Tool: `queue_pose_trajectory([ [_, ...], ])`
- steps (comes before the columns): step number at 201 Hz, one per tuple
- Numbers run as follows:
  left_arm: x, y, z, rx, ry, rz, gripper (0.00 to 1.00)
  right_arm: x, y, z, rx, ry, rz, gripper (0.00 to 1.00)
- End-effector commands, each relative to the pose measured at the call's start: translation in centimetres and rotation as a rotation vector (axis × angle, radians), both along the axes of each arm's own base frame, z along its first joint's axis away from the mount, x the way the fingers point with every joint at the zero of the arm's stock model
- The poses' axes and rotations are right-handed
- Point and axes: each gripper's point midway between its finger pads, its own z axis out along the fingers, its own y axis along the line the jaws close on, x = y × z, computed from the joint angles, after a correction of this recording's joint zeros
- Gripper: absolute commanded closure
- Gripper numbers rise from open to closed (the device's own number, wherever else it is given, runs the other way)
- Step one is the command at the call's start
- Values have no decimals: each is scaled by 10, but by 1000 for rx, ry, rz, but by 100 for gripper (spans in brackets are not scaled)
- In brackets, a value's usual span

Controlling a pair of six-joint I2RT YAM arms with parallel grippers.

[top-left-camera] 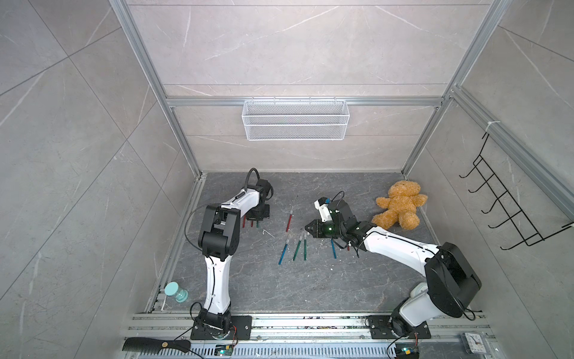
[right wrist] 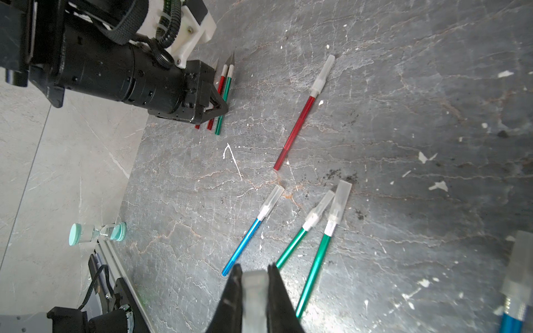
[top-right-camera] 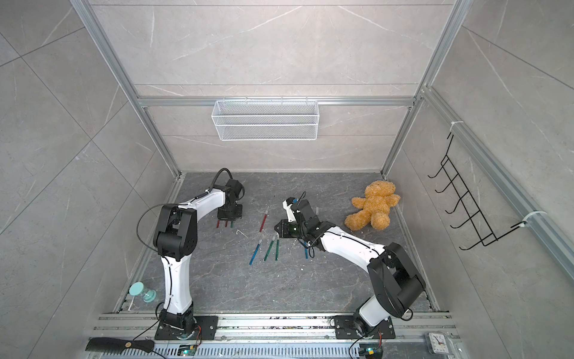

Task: Remove protective caps from carving knives
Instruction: Place the carving knife at the center of the board.

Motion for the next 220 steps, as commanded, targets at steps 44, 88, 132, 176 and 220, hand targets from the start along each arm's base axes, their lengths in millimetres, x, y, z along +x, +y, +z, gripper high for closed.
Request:
queue_pose_trajectory([
  [44, 7, 2, 1, 37, 17, -40, 100, -5, 7, 4, 5, -27, 33, 100],
  [88, 3, 3, -8, 48, 47, -42, 100, -5, 8, 3, -2, -27, 35, 100],
  [132, 1, 2, -10, 47, 64, -43, 100, -5, 8, 4, -5, -31, 36, 100],
  [176, -3, 1, -10, 38, 79, -40, 95, -5, 8, 3, -9, -27, 38, 100],
  [220, -3, -1, -6, 21, 80, -42, 79, -6, 9, 3, -9, -29, 38, 100],
])
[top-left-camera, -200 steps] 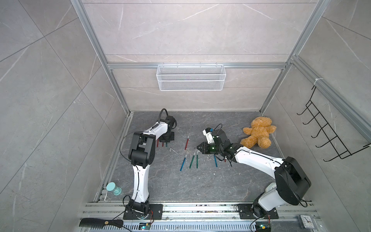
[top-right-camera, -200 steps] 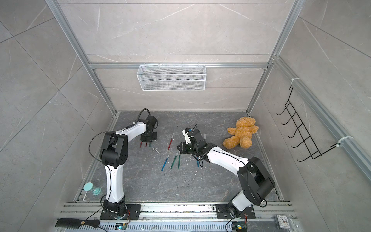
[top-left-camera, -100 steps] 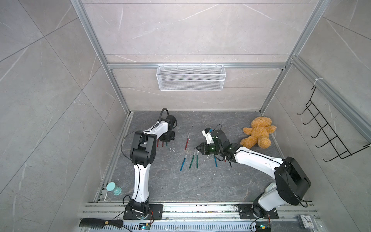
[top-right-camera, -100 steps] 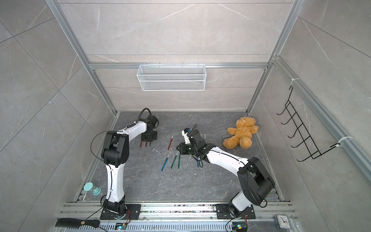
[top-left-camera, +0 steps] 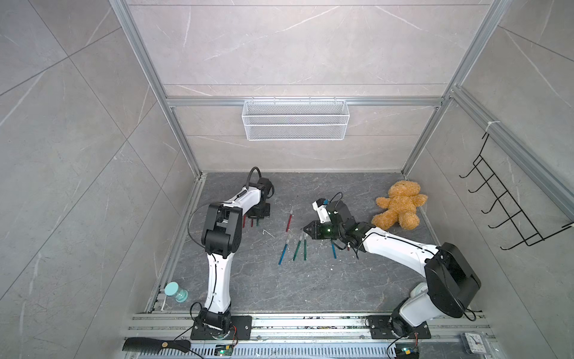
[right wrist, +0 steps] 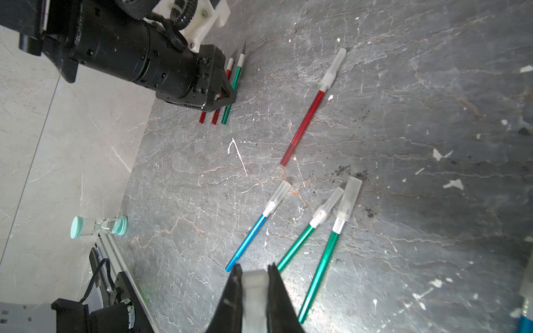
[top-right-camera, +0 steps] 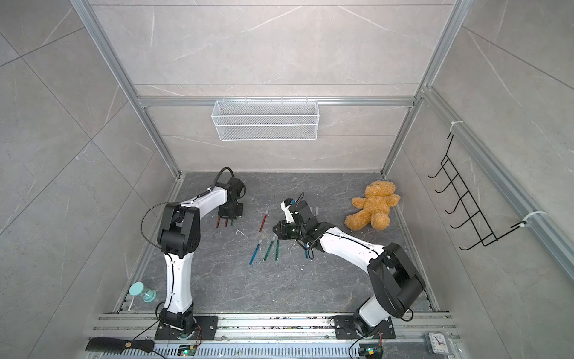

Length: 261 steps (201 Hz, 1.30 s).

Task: Remove protective caps from carving knives
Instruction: Place the carving knife at the center of the board, then place the protective sleeve at the center of the board.

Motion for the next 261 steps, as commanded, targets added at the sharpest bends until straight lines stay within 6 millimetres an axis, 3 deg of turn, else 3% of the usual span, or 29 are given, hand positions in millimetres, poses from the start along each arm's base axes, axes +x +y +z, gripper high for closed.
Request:
queue_pose_trajectory([
  [1, -10, -2, -4, -6, 58, -16, 79, 0, 3, 3, -8, -26, 18, 100],
  [59, -7, -3, 9, -14, 31, -16, 73, 0, 4, 2, -10, -24, 19, 100],
  [179, -4, -7, 89, -94, -142, 16, 68, 1, 3, -1, -31, -29, 17, 100],
  [216, -15, -16, 127, -196, -227, 26, 56, 5, -5, 1, -81, -59, -2, 100],
  [233, -26, -21, 143, -251, -259, 20, 46, 10, -11, -3, -132, -62, -28, 100],
  [261, -50, -26, 164, -293, -294, -7, 37, 22, -25, -7, -195, -22, -69, 100],
])
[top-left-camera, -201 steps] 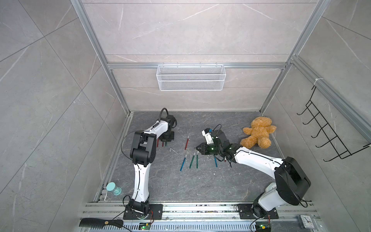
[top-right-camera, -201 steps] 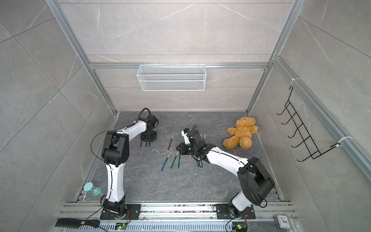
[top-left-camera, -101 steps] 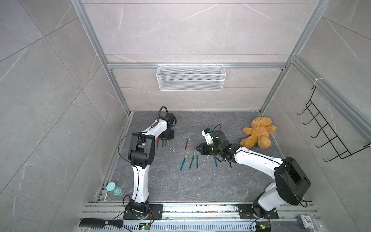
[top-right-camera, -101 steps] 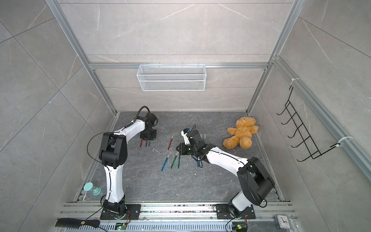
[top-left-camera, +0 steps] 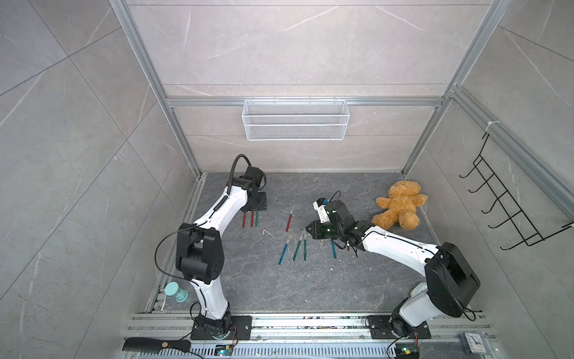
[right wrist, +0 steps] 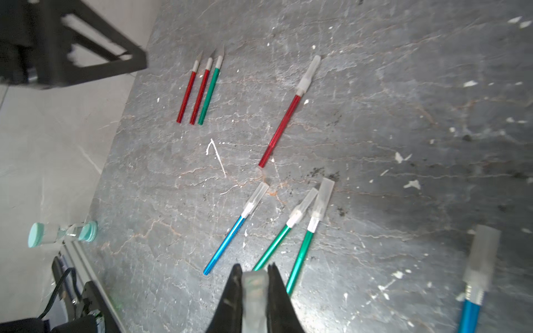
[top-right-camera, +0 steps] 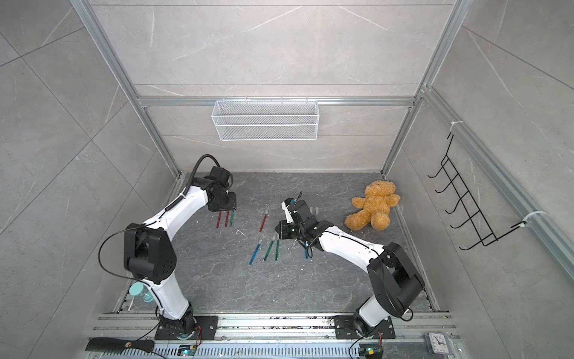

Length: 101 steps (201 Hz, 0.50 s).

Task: Remove protective caps from carving knives
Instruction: Place the protective sleeve at the center of the board.

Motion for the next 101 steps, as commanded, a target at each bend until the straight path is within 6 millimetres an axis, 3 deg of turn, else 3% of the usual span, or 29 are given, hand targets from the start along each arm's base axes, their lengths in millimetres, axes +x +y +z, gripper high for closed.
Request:
queue_pose_trajectory([
  [1, -17, -13, 31, -82, -63, -26, 37, 13, -14, -3, -86, 12, -40, 100],
  [29, -45, -12, 41, -93, -81, -51, 31, 25, -30, -1, -127, 51, -84, 100],
  [35, -51, -11, 40, -92, -81, -54, 24, 27, -33, -2, -141, 57, -90, 100],
  [74, -85, 5, 26, -48, -74, -54, 20, 46, -51, -8, -246, 119, -125, 100],
  [79, -89, 6, 24, -44, -74, -55, 10, 49, -55, -10, -257, 132, -133, 100],
  [101, -102, 7, 16, -27, -73, -70, 7, 67, -73, -19, -298, 192, -169, 100],
])
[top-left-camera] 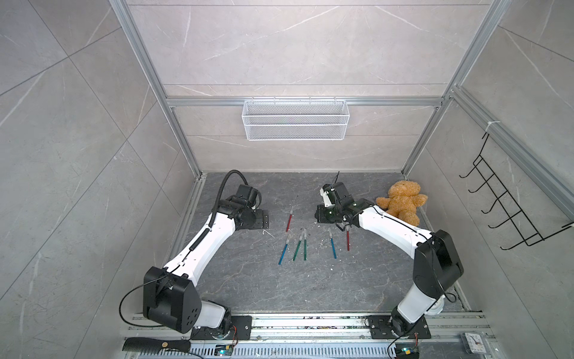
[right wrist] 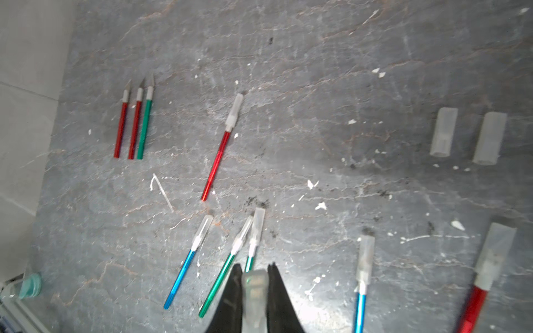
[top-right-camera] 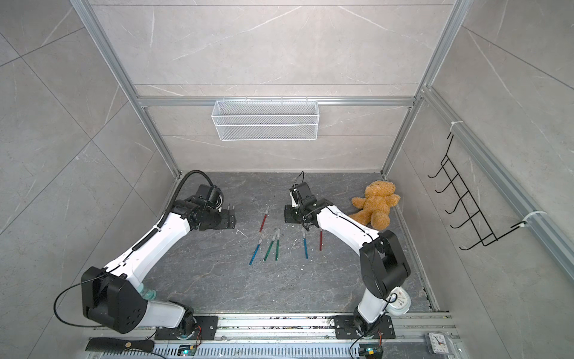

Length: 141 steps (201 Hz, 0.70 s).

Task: Remove protective caps from carving knives
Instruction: Place the protective sleeve at the center of the board.

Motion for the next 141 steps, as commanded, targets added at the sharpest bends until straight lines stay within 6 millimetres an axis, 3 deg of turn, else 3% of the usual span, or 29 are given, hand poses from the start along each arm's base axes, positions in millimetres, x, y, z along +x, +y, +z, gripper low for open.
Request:
queue_pose_trajectory([
  [1, -8, 2, 4, 16, -44, -11, 7, 7, -29, -23, -113, 104, -33, 100],
  [11, -13, -1, 1, 39, -45, -31, 0, 15, -37, -27, -135, 123, -53, 100],
  [63, -34, -20, -7, 268, -51, -170, 0, 49, -59, -57, -231, 197, -101, 100],
  [141, -33, -20, -8, 344, -86, -192, 0, 92, -69, -82, -328, 255, -114, 100],
])
